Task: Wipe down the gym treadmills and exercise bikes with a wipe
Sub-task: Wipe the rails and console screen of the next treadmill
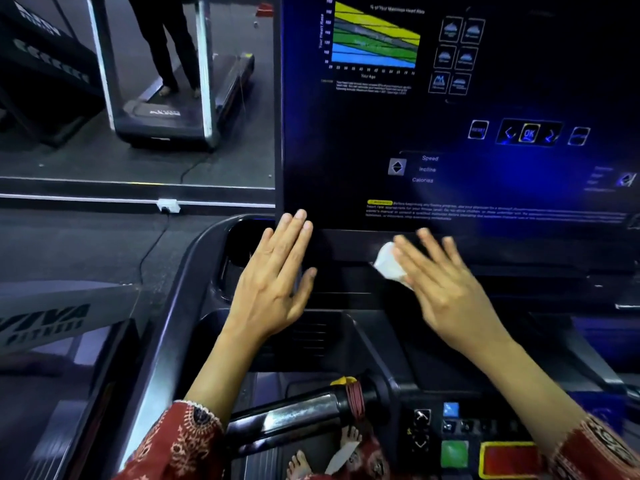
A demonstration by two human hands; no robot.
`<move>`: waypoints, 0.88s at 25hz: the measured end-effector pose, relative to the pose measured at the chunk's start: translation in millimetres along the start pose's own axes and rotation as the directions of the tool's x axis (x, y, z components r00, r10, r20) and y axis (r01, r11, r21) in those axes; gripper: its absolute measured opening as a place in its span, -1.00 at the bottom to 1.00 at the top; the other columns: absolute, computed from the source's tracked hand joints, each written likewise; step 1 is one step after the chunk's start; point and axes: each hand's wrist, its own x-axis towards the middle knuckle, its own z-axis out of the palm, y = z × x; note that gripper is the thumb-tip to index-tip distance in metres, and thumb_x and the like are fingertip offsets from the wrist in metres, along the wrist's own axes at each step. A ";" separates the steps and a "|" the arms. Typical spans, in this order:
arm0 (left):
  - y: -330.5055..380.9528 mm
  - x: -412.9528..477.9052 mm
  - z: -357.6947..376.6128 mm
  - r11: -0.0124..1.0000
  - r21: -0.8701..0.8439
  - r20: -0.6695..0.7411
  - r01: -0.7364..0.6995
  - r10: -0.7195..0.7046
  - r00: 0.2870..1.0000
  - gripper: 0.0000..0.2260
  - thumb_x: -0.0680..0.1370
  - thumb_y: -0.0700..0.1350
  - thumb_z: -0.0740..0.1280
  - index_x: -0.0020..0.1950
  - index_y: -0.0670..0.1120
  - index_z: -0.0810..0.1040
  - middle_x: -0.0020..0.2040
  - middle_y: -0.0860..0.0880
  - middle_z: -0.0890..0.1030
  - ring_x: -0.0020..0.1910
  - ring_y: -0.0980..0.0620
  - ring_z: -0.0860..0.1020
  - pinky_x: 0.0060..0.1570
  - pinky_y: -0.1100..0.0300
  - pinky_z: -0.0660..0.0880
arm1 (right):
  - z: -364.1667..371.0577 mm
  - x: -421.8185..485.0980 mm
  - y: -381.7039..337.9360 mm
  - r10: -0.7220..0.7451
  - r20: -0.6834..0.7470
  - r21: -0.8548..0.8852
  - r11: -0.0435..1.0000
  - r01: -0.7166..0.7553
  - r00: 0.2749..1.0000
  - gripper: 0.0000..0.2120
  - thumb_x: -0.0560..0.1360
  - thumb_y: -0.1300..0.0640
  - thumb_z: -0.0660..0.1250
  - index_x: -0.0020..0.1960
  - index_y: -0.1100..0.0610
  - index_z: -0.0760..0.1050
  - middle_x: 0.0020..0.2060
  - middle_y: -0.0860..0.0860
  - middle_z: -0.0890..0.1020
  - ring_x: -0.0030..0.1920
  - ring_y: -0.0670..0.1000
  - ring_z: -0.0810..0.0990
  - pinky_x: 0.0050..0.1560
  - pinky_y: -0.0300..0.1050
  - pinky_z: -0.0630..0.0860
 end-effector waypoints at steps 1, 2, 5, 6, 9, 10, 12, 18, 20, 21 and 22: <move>2.8 1.1 4.3 1.000 0.000 0.008 0.001 -0.001 1.000 -0.52 0.58 -0.13 0.21 0.45 -0.29 0.24 0.47 -0.19 0.24 0.49 -0.09 0.17 0.48 0.07 0.07 | -0.5 -4.9 -1.6 0.080 -0.037 0.020 0.997 -0.079 0.996 -0.45 0.50 0.40 0.25 0.46 0.25 0.24 0.44 0.09 0.32 0.48 0.14 0.22 0.51 0.09 0.09; 5.4 1.9 8.2 1.000 -0.003 0.013 0.005 -0.005 1.000 -0.52 0.57 -0.13 0.22 0.45 -0.29 0.24 0.47 -0.19 0.23 0.50 -0.08 0.15 0.49 0.08 0.06 | 2.7 -4.8 -7.7 0.130 -0.057 0.041 0.991 -0.127 0.990 -0.43 0.47 0.44 0.28 0.46 0.28 0.25 0.44 0.11 0.31 0.48 0.15 0.22 0.51 0.08 0.09; 11.6 6.1 15.7 1.000 -0.006 0.009 0.015 -0.015 1.000 -0.51 0.57 -0.13 0.22 0.45 -0.28 0.24 0.48 -0.19 0.21 0.52 -0.05 0.09 0.49 0.10 0.03 | 13.1 13.9 -29.4 0.057 -0.055 0.093 0.994 -0.051 0.997 -0.41 0.44 0.48 0.31 0.44 0.32 0.27 0.45 0.12 0.28 0.48 0.14 0.22 0.52 0.03 0.07; 13.4 9.0 17.6 1.000 0.000 0.006 0.012 -0.012 1.000 -0.51 0.57 -0.12 0.21 0.45 -0.28 0.23 0.48 -0.18 0.21 0.52 -0.03 0.06 0.49 0.10 0.02 | 13.9 19.6 -31.8 -0.012 -0.041 0.095 0.995 0.016 0.999 -0.42 0.45 0.47 0.29 0.44 0.30 0.27 0.45 0.11 0.27 0.48 0.12 0.22 0.52 0.02 0.08; 19.9 16.6 24.0 1.000 0.000 -0.018 0.023 -0.023 1.000 -0.50 0.56 -0.13 0.23 0.46 -0.26 0.22 0.48 -0.19 0.22 0.53 0.00 0.02 0.50 0.11 0.00 | 7.4 11.0 -11.1 -0.084 -0.007 0.088 0.993 0.085 0.996 -0.43 0.44 0.46 0.19 0.44 0.27 0.27 0.45 0.09 0.28 0.49 0.09 0.21 0.52 0.00 0.07; 22.7 18.6 26.7 0.999 -0.001 -0.030 0.034 -0.034 0.999 -0.50 0.56 -0.13 0.23 0.46 -0.26 0.21 0.48 -0.18 0.22 0.53 0.01 0.02 0.50 0.10 0.00 | 3.8 -0.9 2.2 -0.046 -0.013 0.066 0.997 0.046 0.999 -0.43 0.45 0.45 0.19 0.45 0.26 0.26 0.44 0.09 0.30 0.49 0.09 0.20 0.52 0.01 0.06; 28.9 22.2 32.5 0.999 0.006 -0.041 0.036 -0.036 0.999 -0.49 0.56 -0.12 0.24 0.47 -0.25 0.20 0.48 -0.16 0.20 0.53 0.00 0.00 0.50 0.10 -0.01 | -6.1 -29.1 28.3 0.106 -0.042 0.000 0.994 -0.106 0.993 -0.43 0.47 0.43 0.21 0.46 0.22 0.24 0.44 0.10 0.30 0.51 0.09 0.16 0.52 0.03 0.04; 58.6 46.2 53.5 1.000 -0.002 -0.046 0.004 -0.004 0.999 -0.50 0.57 -0.10 0.22 0.46 -0.25 0.21 0.48 -0.15 0.18 0.54 0.02 -0.02 0.50 0.10 -0.02 | 1.2 -8.3 25.7 0.174 -0.146 0.102 0.982 -0.160 0.974 -0.39 0.44 0.52 0.13 0.47 0.29 0.17 0.45 0.11 0.26 0.53 0.07 0.06 0.53 0.02 -0.02; 71.6 54.7 60.1 1.000 -0.017 -0.038 -0.006 0.005 0.999 -0.50 0.57 -0.10 0.22 0.46 -0.25 0.22 0.48 -0.15 0.17 0.54 0.03 -0.03 0.50 0.11 -0.03 | -5.2 7.7 35.5 0.009 -0.095 0.139 0.990 0.004 0.995 -0.43 0.46 0.47 0.11 0.46 0.25 0.24 0.45 0.07 0.26 0.50 0.05 0.14 0.52 -0.01 0.03; 78.1 57.6 63.6 1.000 -0.020 -0.025 -0.018 0.017 1.000 -0.50 0.57 -0.10 0.22 0.46 -0.26 0.23 0.48 -0.16 0.18 0.53 0.02 -0.02 0.50 0.11 -0.03 | -10.2 5.5 49.6 -0.016 -0.095 0.139 0.990 0.029 0.995 -0.45 0.47 0.47 0.12 0.45 0.25 0.28 0.44 0.06 0.27 0.50 0.06 0.17 0.52 -0.02 0.04; 85.1 59.5 67.4 0.999 -0.020 -0.011 -0.031 0.031 0.999 -0.50 0.57 -0.10 0.22 0.46 -0.26 0.24 0.48 -0.18 0.20 0.53 0.01 0.00 0.50 0.10 -0.02 | -14.4 -5.5 67.3 -0.009 -0.103 0.128 0.992 0.022 0.995 -0.47 0.47 0.49 0.13 0.43 0.26 0.31 0.44 0.07 0.28 0.49 0.07 0.18 0.52 -0.01 0.04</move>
